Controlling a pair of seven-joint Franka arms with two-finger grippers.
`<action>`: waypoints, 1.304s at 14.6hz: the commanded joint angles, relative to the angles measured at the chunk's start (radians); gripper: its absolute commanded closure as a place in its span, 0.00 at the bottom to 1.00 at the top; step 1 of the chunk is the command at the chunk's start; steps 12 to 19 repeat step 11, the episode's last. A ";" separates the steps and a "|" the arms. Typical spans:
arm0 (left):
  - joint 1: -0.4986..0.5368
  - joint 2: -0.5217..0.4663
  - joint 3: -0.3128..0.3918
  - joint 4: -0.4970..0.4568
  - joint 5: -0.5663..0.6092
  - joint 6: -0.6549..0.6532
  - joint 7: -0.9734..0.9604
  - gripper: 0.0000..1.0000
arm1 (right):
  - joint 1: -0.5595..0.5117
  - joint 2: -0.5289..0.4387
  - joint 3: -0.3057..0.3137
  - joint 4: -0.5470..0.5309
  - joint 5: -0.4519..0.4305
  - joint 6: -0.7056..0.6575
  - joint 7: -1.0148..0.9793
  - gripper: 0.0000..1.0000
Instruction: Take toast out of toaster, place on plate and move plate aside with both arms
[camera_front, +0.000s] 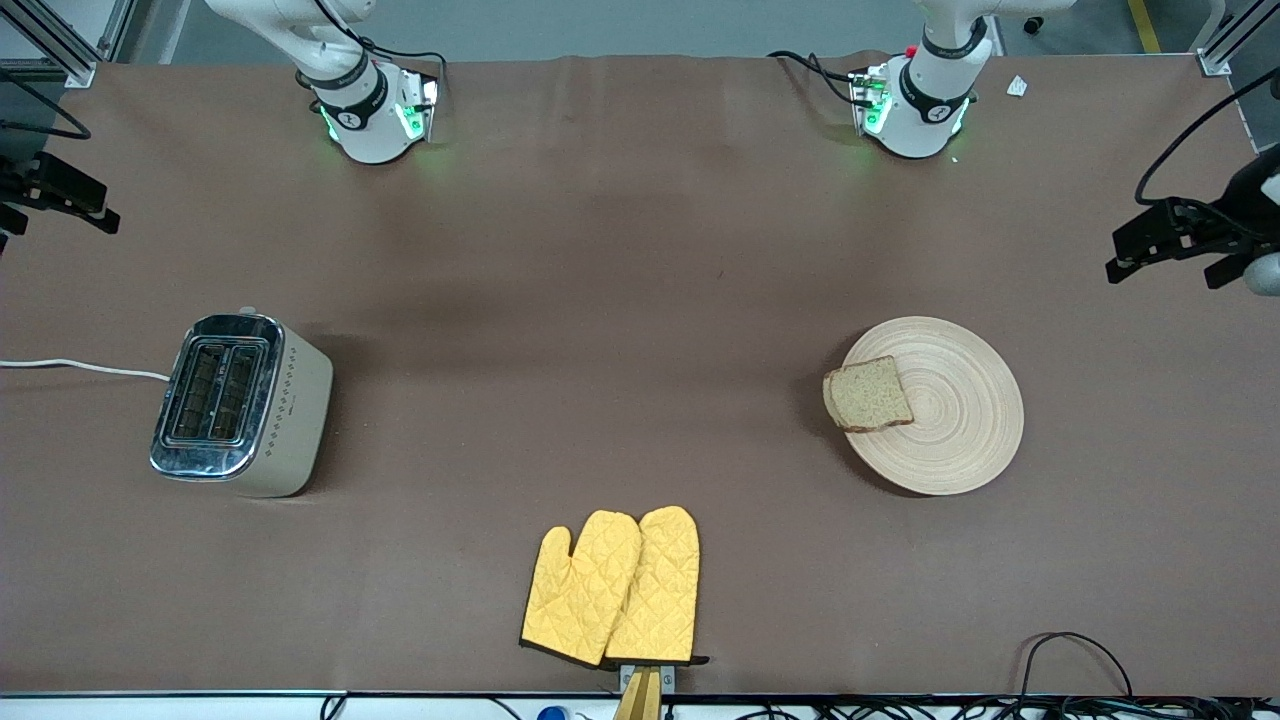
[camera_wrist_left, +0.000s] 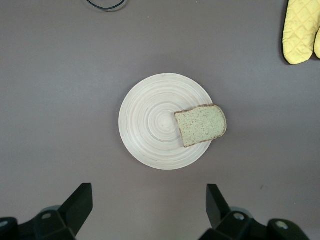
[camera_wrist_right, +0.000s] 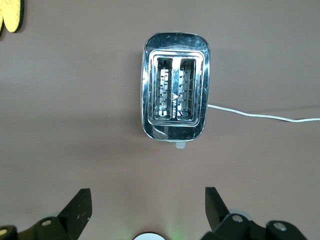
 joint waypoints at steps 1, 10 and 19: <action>-0.022 -0.134 0.020 -0.211 0.005 0.151 -0.009 0.00 | -0.015 0.007 0.010 0.017 -0.006 -0.002 0.008 0.00; -0.002 -0.128 0.017 -0.255 0.006 0.213 -0.001 0.00 | -0.015 0.017 0.009 0.056 -0.004 -0.005 0.012 0.00; -0.002 -0.128 0.017 -0.255 0.006 0.210 -0.001 0.00 | -0.018 0.017 0.009 0.056 -0.004 -0.005 0.012 0.00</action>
